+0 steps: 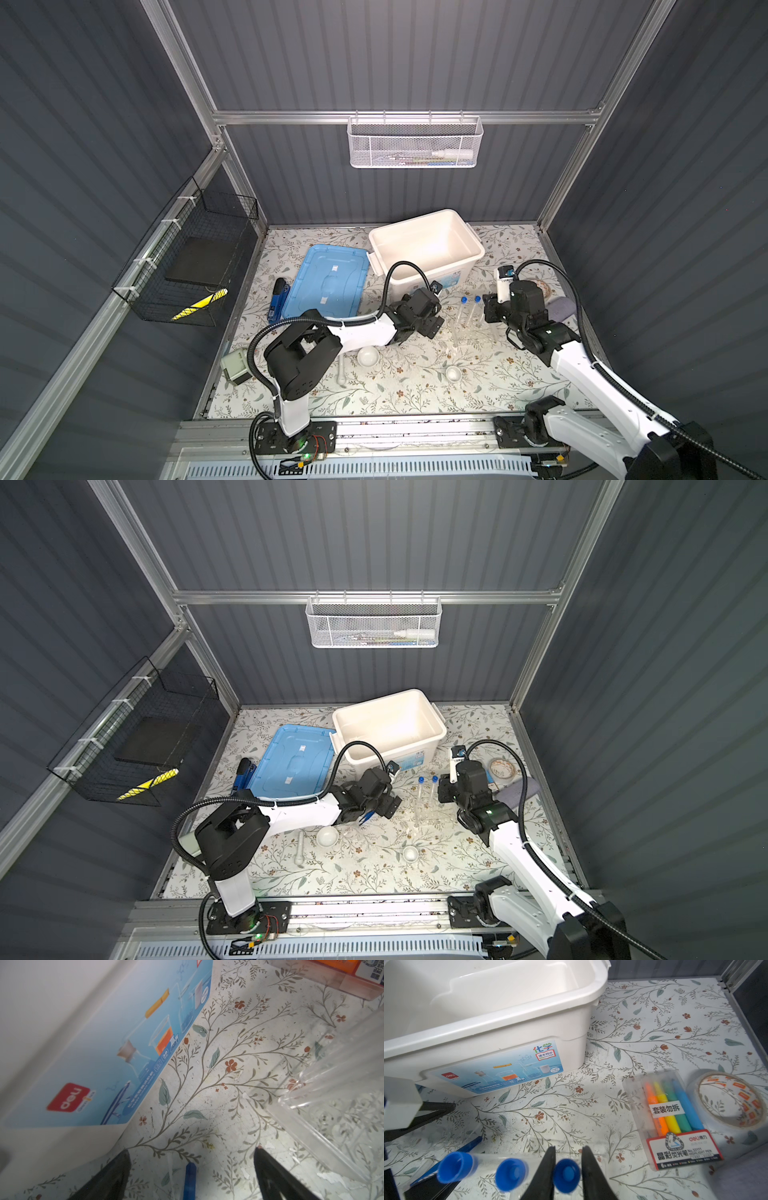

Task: Organize the chemistry lab equipment
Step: 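Open the right gripper to release the tube in the rack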

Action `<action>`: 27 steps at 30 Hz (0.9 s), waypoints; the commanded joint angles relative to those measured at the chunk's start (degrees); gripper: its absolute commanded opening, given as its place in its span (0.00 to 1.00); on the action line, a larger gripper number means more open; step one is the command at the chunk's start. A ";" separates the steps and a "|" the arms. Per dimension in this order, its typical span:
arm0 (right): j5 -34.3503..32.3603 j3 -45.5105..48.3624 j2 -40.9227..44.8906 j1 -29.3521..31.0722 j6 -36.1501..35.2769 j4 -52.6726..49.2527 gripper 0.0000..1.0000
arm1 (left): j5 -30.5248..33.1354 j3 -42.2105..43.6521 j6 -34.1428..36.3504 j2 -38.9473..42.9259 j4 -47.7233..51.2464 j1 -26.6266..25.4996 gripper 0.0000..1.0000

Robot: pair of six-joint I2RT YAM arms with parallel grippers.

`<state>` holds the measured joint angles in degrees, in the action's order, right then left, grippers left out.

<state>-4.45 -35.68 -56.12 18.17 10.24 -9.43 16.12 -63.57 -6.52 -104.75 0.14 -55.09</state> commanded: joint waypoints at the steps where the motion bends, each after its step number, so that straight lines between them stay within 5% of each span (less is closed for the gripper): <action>1: 0.10 -1.09 0.13 0.29 0.54 0.82 0.26 | 0.84 0.55 -0.42 1.26 -0.05 -0.44 0.94; 17: -1.89 -1.25 3.18 0.27 1.11 -0.48 0.40 | 1.90 0.60 -0.04 2.45 0.03 -0.80 0.95; 27: -4.69 -0.97 6.14 0.20 1.45 -0.98 0.59 | 4.20 0.65 -0.33 5.14 0.96 -1.28 0.96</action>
<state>-7.05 -35.68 -51.33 18.17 11.60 -9.96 18.57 -63.24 -6.52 -101.97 0.36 -55.94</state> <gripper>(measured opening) 0.582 0.956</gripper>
